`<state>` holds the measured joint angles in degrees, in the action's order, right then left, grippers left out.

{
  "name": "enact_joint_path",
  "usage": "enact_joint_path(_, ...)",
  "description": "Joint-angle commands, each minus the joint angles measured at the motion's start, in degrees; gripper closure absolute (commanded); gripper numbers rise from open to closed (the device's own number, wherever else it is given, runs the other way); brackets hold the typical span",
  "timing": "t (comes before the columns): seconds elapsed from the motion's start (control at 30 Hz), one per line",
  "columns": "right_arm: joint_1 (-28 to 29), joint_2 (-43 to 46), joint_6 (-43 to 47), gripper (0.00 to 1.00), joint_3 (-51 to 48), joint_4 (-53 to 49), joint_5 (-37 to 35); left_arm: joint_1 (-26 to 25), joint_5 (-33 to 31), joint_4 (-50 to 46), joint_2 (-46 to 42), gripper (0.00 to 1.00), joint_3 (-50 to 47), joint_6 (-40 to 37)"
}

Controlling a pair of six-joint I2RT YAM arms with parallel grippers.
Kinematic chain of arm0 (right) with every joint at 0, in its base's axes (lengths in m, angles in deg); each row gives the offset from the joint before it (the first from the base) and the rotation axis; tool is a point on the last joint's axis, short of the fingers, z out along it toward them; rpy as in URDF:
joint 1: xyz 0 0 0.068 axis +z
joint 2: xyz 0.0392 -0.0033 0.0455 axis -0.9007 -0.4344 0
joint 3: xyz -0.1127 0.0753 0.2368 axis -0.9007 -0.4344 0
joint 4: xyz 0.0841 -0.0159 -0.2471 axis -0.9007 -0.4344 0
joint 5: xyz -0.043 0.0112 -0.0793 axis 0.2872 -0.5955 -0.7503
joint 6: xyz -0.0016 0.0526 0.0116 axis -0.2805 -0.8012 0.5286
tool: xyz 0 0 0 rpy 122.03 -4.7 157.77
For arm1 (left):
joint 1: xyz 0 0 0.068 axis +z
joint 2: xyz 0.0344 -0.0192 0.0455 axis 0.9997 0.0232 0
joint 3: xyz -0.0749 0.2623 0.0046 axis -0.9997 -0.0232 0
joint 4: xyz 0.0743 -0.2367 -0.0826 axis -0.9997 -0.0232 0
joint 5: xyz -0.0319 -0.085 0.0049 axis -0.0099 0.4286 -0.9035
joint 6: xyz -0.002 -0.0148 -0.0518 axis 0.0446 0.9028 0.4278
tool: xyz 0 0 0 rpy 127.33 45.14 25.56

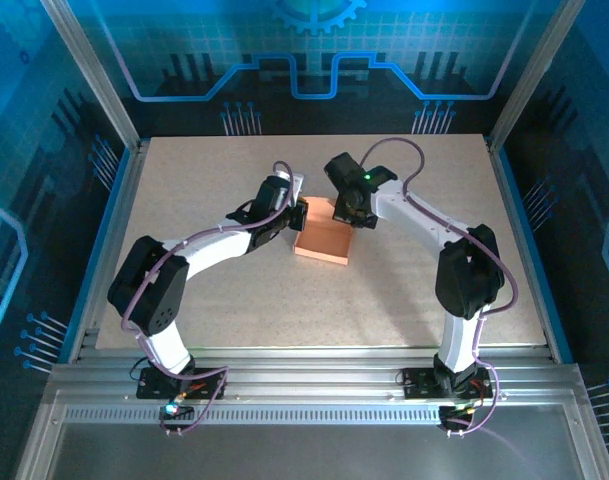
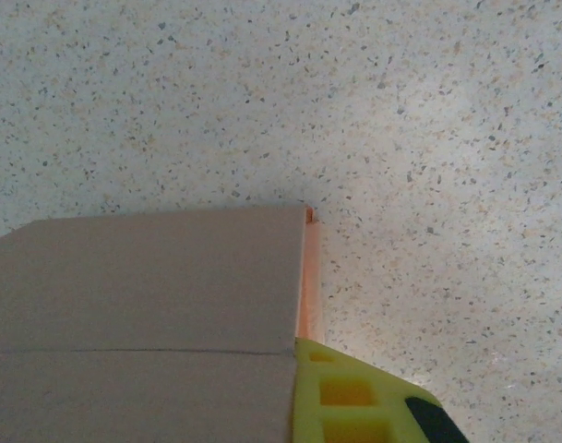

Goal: Fold the paper box

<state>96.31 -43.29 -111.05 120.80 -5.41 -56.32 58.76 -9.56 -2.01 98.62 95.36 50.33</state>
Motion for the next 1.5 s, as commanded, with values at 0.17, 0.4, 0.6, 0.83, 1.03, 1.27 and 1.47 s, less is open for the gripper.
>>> enact_joint_path(0.17,-0.63,0.11,-4.54,1.00,-3.68,2.74,1.55,-0.34,1.19,-0.75,-1.20,1.00,-2.22,1.40)
enact_joint_path(0.4,1.06,4.10,-1.01,1.00,-7.83,6.53,-2.90,-0.66,0.97,0.59,-2.29,1.00,-4.11,1.84)
enact_joint_path(0.6,2.64,7.85,2.67,1.00,-12.12,10.68,-4.64,-1.13,0.45,1.64,-3.11,1.00,-6.25,2.89)
enact_joint_path(0.83,4.05,10.81,3.28,0.94,-14.76,12.05,-5.97,-1.38,-1.58,3.44,-3.68,1.00,-8.75,2.90)
enact_joint_path(1.03,5.91,10.75,1.83,0.99,-18.58,14.81,-6.85,-2.14,-3.85,8.70,-4.16,1.00,-12.57,3.26)
enact_joint_path(1.27,7.45,12.52,1.87,0.99,-23.43,19.47,-8.79,-5.30,-8.26,19.95,-6.42,1.00,-20.73,-0.89)
enact_joint_path(1.47,8.70,13.43,2.83,0.97,-25.59,22.20,-11.42,-7.19,-11.47,32.04,-6.20,1.00,-27.27,-1.91)
